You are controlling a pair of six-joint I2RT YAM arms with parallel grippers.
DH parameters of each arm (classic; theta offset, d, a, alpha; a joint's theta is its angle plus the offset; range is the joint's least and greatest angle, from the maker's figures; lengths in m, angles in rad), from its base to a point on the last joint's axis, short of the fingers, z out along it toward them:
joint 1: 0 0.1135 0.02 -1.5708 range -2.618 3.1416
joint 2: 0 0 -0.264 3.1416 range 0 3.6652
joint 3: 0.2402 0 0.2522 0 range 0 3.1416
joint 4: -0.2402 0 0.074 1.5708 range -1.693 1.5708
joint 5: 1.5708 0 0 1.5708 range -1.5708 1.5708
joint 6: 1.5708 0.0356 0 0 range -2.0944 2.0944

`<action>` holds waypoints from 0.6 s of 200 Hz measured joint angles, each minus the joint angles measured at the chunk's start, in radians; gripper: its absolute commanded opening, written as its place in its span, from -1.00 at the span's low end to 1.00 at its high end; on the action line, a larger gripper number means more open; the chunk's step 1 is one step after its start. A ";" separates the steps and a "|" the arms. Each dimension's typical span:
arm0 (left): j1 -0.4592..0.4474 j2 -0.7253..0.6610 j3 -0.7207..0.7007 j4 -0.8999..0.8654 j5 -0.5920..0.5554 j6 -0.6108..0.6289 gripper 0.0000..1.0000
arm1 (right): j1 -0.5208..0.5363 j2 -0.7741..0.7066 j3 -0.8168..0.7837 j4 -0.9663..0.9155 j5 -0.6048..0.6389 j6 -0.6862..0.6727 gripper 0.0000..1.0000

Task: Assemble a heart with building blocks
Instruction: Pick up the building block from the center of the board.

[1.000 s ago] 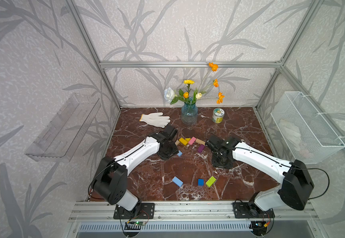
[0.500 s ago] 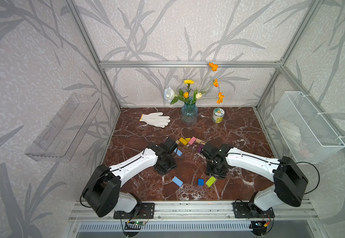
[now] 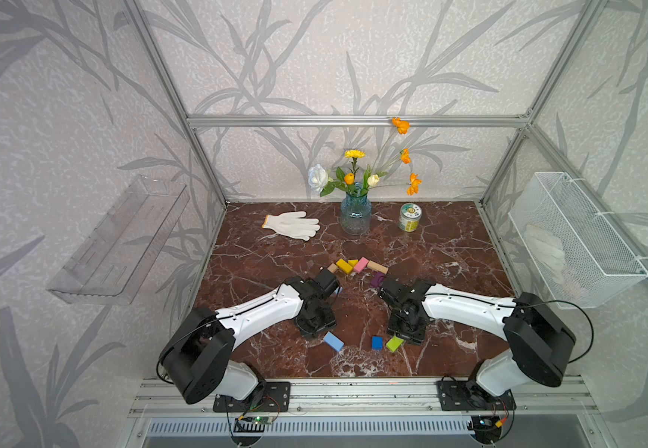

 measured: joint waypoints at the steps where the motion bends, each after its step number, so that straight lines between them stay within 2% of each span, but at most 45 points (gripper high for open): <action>1: 0.000 0.000 -0.001 0.000 0.000 -0.001 0.11 | 0.000 0.000 0.000 0.000 0.000 0.001 0.08; 37: -0.026 0.003 -0.010 0.010 0.006 -0.064 0.09 | 0.012 0.000 -0.016 0.030 -0.004 0.045 0.04; 120: -0.086 0.013 -0.077 0.086 -0.001 -0.310 0.04 | 0.015 0.000 -0.056 0.052 -0.003 0.081 -0.02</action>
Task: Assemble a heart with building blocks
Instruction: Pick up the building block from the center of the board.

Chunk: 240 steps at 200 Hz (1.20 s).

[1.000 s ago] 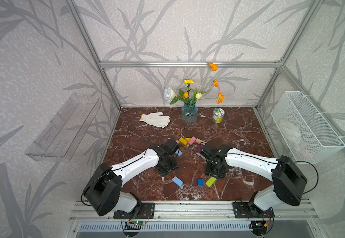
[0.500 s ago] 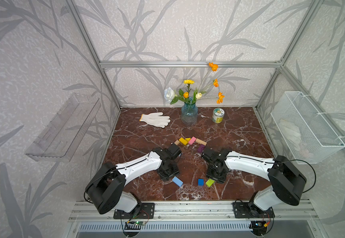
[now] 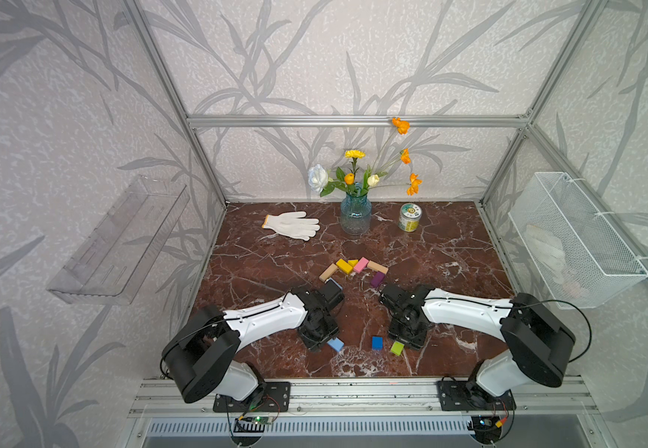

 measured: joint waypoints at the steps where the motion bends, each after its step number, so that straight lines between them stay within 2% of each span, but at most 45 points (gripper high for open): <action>1: -0.001 0.001 0.001 0.002 -0.001 -0.003 0.03 | 0.000 0.000 0.000 0.000 0.000 0.000 -0.02; 70: -0.024 0.059 0.036 0.032 -0.031 -0.065 0.02 | -0.003 0.004 0.000 0.013 0.000 -0.002 -0.11; 105: -0.024 0.093 0.048 0.033 -0.035 -0.074 -0.09 | -0.007 0.009 0.004 0.012 0.000 -0.005 -0.35; 146: -0.024 0.116 0.066 0.025 -0.031 -0.089 -0.32 | -0.008 0.049 0.042 -0.001 -0.009 -0.005 -0.61; 169: -0.024 0.125 0.075 0.019 -0.028 -0.092 -0.40 | -0.011 0.055 0.049 -0.004 -0.011 -0.004 -0.62; 206: -0.022 0.140 0.094 0.007 -0.034 -0.090 -0.40 | -0.047 0.058 0.058 -0.006 -0.006 -0.016 -0.62; 240: -0.006 0.182 0.142 0.007 -0.043 -0.074 -0.41 | -0.103 0.098 0.137 -0.019 0.017 -0.047 -0.62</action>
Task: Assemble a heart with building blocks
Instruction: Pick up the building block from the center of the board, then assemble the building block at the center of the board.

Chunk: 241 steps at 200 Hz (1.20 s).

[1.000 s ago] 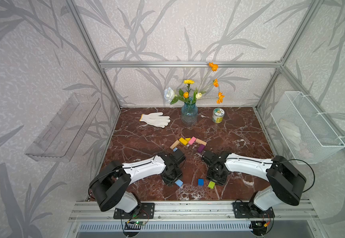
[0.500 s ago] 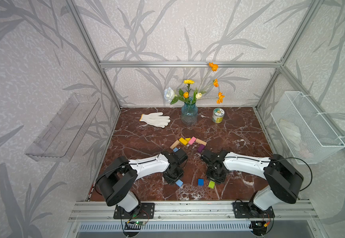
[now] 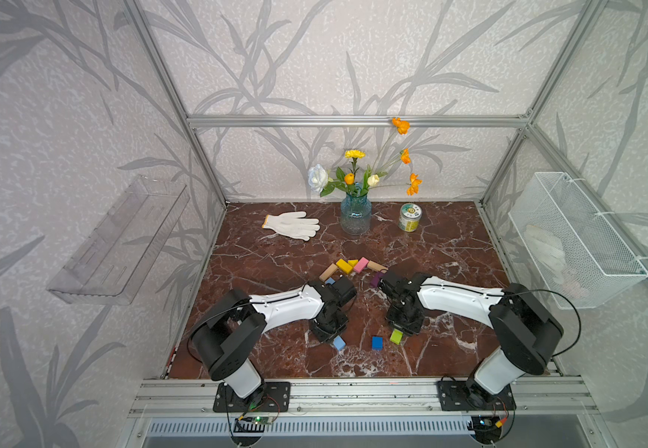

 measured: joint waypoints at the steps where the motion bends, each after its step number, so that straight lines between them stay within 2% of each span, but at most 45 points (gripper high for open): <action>1: 0.000 0.001 0.001 0.000 0.000 0.000 -0.41 | 0.000 0.001 0.002 0.000 0.000 0.000 -0.62; 44: 0.044 0.055 0.073 0.007 -0.024 0.038 -0.41 | -0.016 0.039 0.100 -0.002 0.010 -0.030 -0.62; 152: 0.116 0.232 0.298 -0.009 -0.023 0.133 -0.41 | -0.064 0.041 0.101 -0.014 0.008 -0.063 -0.62; 241: 0.152 0.309 0.397 -0.037 -0.008 0.142 -0.42 | -0.116 0.041 0.102 -0.017 0.001 -0.097 -0.62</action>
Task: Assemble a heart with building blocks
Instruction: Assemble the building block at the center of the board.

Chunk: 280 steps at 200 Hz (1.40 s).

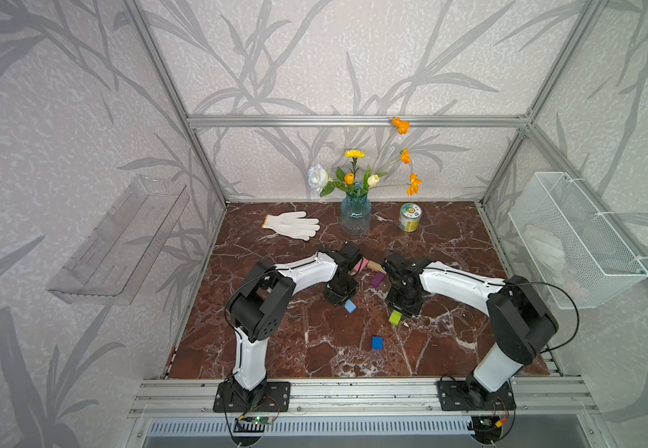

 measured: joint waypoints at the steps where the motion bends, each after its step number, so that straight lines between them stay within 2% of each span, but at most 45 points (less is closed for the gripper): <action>1: 0.000 0.001 0.002 0.000 0.000 0.001 -0.42 | -0.001 0.000 0.000 -0.001 0.000 -0.001 -0.62; 200: 0.029 0.059 0.085 -0.050 0.012 0.024 -0.45 | -0.033 0.058 0.043 -0.004 -0.019 -0.038 -0.63; 280: 0.033 0.069 0.110 -0.082 -0.021 0.024 -0.46 | -0.037 0.059 0.043 -0.005 -0.019 -0.043 -0.63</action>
